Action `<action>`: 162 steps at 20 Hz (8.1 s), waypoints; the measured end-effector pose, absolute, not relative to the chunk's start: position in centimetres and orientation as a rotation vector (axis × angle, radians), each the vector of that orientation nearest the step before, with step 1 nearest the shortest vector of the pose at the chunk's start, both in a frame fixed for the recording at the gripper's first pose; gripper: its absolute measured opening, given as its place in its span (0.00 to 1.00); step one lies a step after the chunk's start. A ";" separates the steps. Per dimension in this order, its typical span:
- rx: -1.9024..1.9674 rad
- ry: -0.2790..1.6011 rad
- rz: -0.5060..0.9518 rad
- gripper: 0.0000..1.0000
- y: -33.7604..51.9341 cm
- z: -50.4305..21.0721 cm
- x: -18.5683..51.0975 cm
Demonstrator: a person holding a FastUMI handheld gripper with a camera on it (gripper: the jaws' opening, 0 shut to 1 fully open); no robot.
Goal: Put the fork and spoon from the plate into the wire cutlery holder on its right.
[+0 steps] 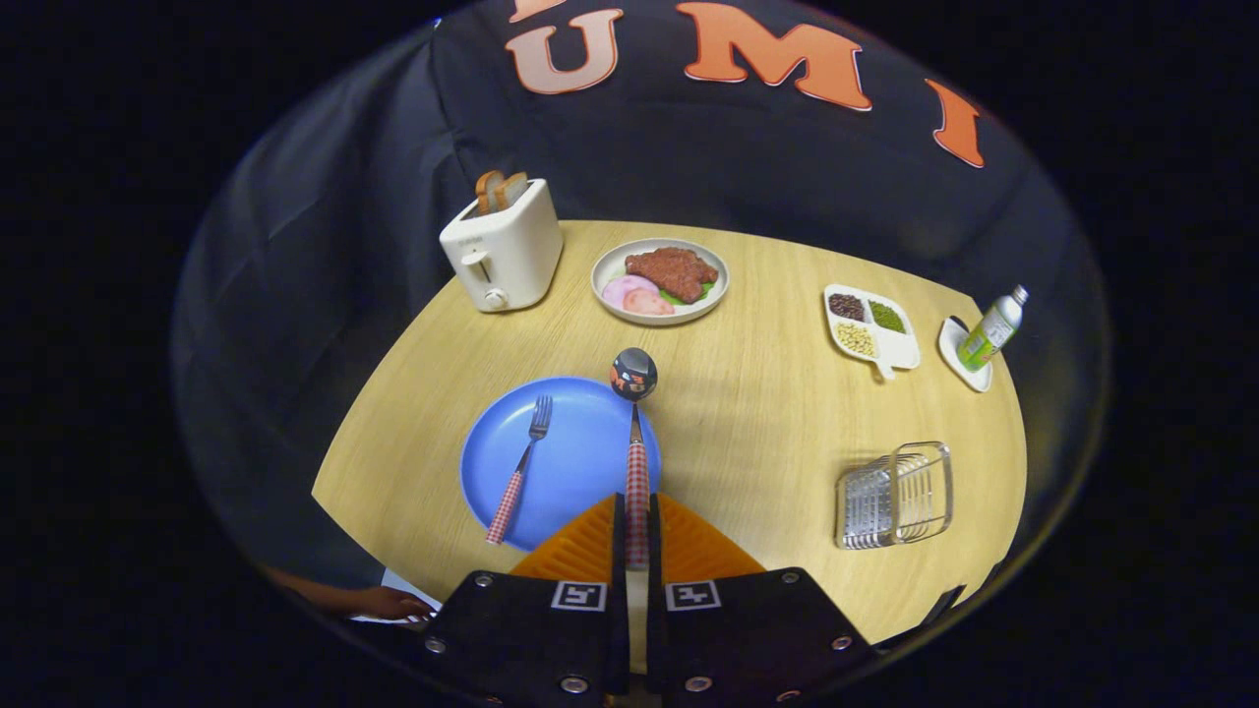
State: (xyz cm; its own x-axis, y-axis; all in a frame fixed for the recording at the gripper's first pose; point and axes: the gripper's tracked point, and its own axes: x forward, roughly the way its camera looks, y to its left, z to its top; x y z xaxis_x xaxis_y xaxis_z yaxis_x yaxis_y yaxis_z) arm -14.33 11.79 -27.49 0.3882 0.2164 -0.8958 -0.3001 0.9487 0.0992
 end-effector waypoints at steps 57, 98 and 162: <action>-0.219 1.649 0.113 0.12 -10.4 -30.5 -14.9; -0.022 1.352 0.413 0.69 24.3 -37.7 -21.3; -0.233 2.028 0.220 0.10 -9.7 -29.4 -17.9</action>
